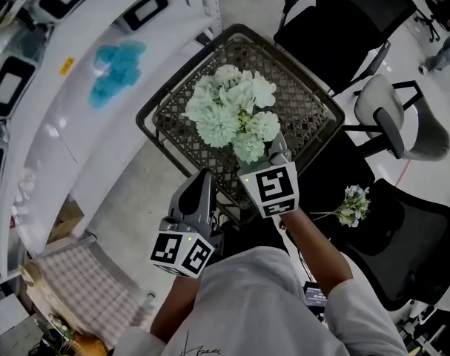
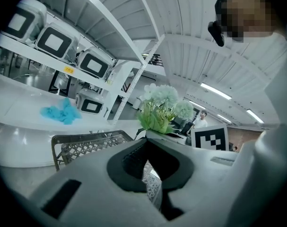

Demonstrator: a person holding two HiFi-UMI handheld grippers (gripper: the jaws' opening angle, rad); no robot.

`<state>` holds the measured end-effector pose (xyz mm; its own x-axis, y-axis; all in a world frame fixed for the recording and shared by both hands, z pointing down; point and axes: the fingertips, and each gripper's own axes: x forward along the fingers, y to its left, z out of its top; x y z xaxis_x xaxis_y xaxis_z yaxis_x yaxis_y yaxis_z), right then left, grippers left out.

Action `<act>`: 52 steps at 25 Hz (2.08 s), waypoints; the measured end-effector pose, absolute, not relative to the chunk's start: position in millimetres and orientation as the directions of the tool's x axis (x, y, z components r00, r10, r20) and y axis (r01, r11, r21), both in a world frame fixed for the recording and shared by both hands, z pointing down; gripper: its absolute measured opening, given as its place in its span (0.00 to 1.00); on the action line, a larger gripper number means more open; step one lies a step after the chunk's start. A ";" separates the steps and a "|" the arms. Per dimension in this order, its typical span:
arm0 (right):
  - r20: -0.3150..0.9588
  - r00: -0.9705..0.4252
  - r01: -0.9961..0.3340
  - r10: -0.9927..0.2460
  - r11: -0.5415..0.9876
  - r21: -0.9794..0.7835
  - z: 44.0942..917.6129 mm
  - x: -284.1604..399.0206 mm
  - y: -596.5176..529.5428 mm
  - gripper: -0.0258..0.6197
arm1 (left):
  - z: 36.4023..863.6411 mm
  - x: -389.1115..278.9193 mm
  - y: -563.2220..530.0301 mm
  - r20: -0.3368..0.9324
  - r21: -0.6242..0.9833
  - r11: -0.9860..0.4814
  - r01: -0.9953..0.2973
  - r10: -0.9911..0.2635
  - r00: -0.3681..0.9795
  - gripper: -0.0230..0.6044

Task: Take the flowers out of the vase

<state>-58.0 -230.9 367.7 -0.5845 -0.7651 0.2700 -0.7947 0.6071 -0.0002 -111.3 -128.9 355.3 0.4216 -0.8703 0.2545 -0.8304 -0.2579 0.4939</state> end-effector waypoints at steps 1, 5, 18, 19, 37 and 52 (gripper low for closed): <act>0.269 -0.584 -0.795 -0.766 0.606 0.000 366.0 -57.5 -227.4 0.19 | 353.9 -111.3 -126.7 0.252 0.498 -0.258 -0.828 -0.871 0.423 0.04; 0.261 -0.580 -0.800 -0.771 0.601 -0.002 358.8 -52.9 -213.2 0.19 | 348.2 -108.4 -118.3 0.238 0.495 -0.275 -0.824 -0.869 0.433 0.04; 0.236 -0.584 -0.801 -0.777 0.599 -0.011 338.5 -55.7 -163.7 0.19 | 332.4 -109.6 -86.3 0.199 0.507 -0.299 -0.808 -0.872 0.447 0.04; 0.232 -0.584 -0.801 -0.778 0.598 -0.011 337.0 -56.3 -160.5 0.19 | 330.7 -110.6 -84.2 0.196 0.508 -0.301 -0.807 -0.872 0.448 0.04; 0.219 -0.544 -0.835 -0.810 0.549 -0.045 324.4 -43.7 -87.4 0.19 | 302.7 -108.9 -38.7 0.137 0.472 -0.376 -0.798 -0.863 0.487 0.04; 0.225 -0.541 -0.838 -0.810 0.543 -0.059 320.7 -49.3 -18.5 0.18 | 296.1 -110.8 0.0 0.100 0.431 -0.439 -0.788 -0.845 0.525 0.04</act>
